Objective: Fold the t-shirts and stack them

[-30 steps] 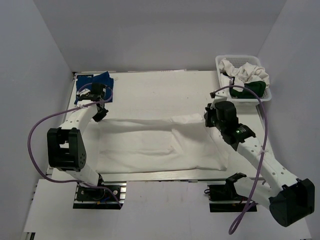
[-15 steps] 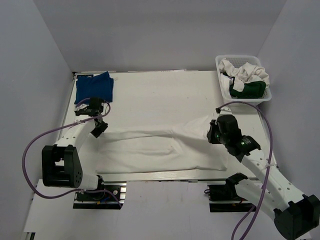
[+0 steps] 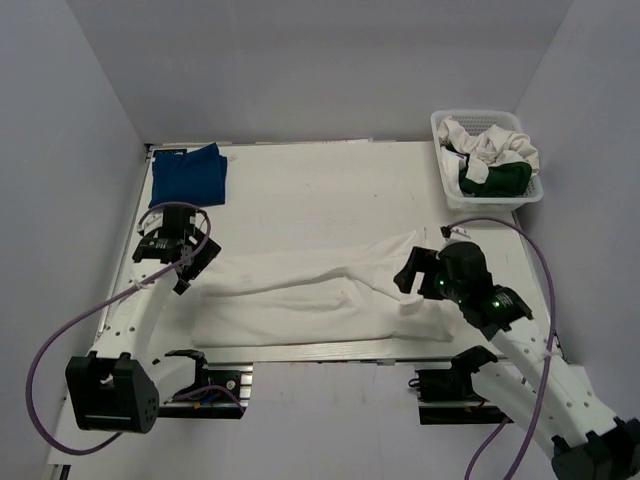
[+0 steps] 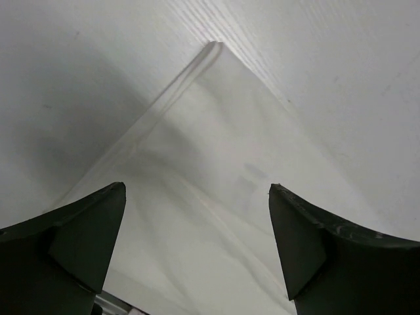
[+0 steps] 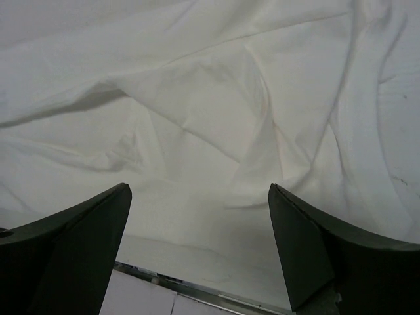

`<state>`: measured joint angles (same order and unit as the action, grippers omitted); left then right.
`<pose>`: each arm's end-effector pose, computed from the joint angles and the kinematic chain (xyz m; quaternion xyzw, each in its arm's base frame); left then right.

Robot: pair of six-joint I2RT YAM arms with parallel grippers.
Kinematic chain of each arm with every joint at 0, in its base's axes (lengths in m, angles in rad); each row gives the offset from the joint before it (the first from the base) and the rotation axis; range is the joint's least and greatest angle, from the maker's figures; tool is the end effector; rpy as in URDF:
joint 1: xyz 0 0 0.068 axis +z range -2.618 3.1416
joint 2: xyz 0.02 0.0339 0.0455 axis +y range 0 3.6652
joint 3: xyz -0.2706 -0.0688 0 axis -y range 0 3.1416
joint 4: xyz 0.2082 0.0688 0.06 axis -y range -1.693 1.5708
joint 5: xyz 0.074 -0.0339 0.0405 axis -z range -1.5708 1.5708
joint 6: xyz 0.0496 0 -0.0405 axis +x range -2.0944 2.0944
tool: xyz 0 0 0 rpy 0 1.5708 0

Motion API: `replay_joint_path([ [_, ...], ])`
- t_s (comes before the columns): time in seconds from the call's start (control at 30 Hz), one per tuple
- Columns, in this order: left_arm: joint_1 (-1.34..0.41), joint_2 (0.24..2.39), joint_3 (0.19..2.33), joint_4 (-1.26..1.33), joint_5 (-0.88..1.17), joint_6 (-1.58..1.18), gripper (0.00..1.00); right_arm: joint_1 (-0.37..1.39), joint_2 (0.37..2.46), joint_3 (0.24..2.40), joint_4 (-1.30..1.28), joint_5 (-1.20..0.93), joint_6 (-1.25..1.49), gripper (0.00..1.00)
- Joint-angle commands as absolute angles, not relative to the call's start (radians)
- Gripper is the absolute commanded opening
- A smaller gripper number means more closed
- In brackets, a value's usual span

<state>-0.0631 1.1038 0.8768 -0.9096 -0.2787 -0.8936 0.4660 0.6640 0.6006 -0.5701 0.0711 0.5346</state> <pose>0.1663 0.0032 0.2563 -0.4175 0.8728 0.0222 0.2518 0.1070 0.0499 0.2539 0.0466 0.8905 0.1887 0.4113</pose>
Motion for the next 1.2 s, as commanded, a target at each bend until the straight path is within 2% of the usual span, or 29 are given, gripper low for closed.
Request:
replay_joint_path([
  [0.0, -0.066, 1.163, 0.92, -0.801, -0.212, -0.861, 1.0, 0.469, 0.818, 0.603, -0.33, -0.03, 0.459, 0.9],
  [0.23, -0.066, 1.422, 1.031, -0.747, -0.123, -0.83, 1.0, 0.474, 1.164, 0.704, -0.149, 0.046, 0.376, 0.9],
  [0.4, -0.066, 1.454, 0.908, -0.678, -0.087, -0.81, 1.0, 0.474, 1.362, 0.773, -0.13, 0.118, 0.359, 0.9],
  [0.7, -0.075, 1.506, 0.824, -0.66, -0.097, -0.81, 1.0, 0.465, 1.416, 0.719, -0.014, 0.13, 0.272, 0.9],
  [0.9, -0.075, 1.526, 0.824, -0.681, -0.13, -0.81, 1.0, 0.471, 1.451, 0.69, -0.057, -0.023, 0.287, 0.9],
  [1.03, -0.075, 1.535, 0.833, -0.681, -0.13, -0.81, 1.0, 0.472, 1.387, 0.606, -0.072, -0.075, 0.302, 0.7],
  [1.17, -0.075, 1.525, 0.842, -0.681, -0.13, -0.801, 1.0, 0.476, 1.325, 0.597, -0.11, -0.083, 0.314, 0.27],
])
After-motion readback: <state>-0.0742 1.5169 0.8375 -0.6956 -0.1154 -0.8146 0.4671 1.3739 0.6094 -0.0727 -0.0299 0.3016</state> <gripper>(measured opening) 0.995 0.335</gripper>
